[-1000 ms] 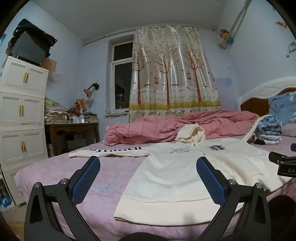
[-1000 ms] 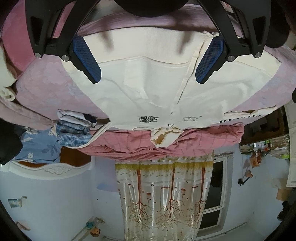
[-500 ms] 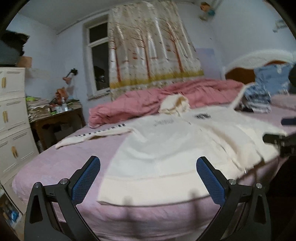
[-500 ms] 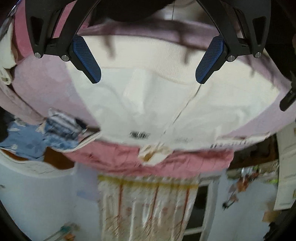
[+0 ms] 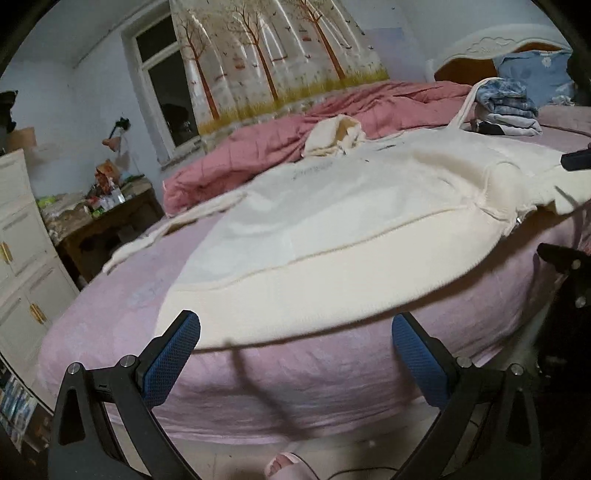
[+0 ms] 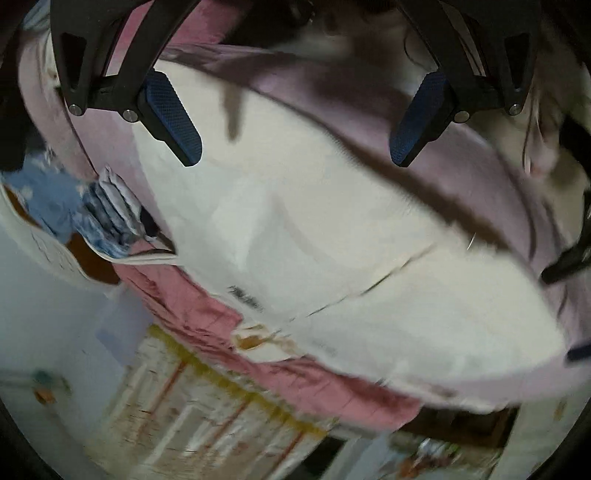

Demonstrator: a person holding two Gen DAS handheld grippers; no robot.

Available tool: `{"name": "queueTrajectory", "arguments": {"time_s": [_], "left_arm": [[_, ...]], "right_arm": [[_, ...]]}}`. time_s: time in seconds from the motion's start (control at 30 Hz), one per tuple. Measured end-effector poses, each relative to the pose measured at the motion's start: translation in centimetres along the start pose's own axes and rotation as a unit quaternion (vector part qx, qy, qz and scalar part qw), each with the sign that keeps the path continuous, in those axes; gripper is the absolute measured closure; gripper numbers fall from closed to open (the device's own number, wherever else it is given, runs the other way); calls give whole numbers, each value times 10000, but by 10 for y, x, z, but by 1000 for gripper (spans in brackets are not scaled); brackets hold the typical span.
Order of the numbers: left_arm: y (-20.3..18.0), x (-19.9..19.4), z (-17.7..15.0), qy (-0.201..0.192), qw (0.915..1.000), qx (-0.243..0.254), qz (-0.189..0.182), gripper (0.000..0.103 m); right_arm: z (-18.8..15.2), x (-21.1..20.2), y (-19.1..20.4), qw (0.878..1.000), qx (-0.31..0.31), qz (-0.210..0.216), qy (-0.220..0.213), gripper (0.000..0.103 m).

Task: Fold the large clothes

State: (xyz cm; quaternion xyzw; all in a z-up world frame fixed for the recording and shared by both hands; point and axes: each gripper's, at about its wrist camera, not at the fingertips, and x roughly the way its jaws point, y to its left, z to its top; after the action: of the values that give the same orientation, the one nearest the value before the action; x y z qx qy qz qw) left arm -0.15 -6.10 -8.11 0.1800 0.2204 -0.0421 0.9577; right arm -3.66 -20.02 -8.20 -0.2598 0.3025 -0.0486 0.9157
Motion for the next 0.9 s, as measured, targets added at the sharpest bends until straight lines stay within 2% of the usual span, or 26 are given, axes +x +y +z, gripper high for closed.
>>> {"name": "queueTrajectory", "arguments": {"time_s": [0.07,0.13,0.17,0.23,0.3,0.37,0.43,0.47,0.57,0.6,0.63,0.67,0.7,0.73,0.77,0.8,0.87,0.9], "left_arm": [[-1,6,-1,116,9999,17,41,0],[-1,18,0,252,9995,1,188,0],[2,24,0,299,9994,-80,131,0],[8,31,4,364,9989,-273,-68,0],[15,30,7,325,9987,-382,-90,0],[24,29,9,226,9982,-509,239,0],[40,31,12,207,9954,-656,669,1],[49,36,13,265,9934,-682,883,6],[76,59,19,314,9880,-434,1449,19],[87,68,22,386,9863,-390,1552,35],[96,74,26,427,9891,-425,1344,48],[104,78,30,427,9937,-517,896,81],[110,81,33,461,9959,-626,460,101],[114,85,37,522,9962,-689,98,103],[116,85,42,482,9963,-709,-27,103],[118,83,48,348,9966,-746,-76,103],[125,79,62,165,9962,-854,-49,103],[131,80,71,124,9953,-955,-53,103]], "right_arm": [[3,2,-4,9993,239,-288,-15,0],[8,1,-19,9959,740,-434,-269,0],[10,2,-27,9937,946,-493,-344,0],[17,17,-34,9951,899,-399,-58,0],[20,32,-41,9962,798,-197,278,0],[15,39,-56,9936,1048,47,424,0],[8,41,-73,9903,1302,-24,482,1],[4,40,-84,9885,1428,-134,489,2],[2,44,-117,9780,1963,451,540,3],[4,45,-122,9804,1844,448,534,3],[7,45,-124,9838,1670,426,499,4],[9,44,-125,9868,1489,443,462,12],[11,43,-125,9885,1362,500,434,18],[13,40,-124,9901,1191,651,367,36],[16,38,-123,9906,1080,781,308,59],[19,34,-118,9916,933,860,235,68],[33,26,-108,9958,580,706,4,87],[41,20,-105,9971,449,600,-161,90]]}}
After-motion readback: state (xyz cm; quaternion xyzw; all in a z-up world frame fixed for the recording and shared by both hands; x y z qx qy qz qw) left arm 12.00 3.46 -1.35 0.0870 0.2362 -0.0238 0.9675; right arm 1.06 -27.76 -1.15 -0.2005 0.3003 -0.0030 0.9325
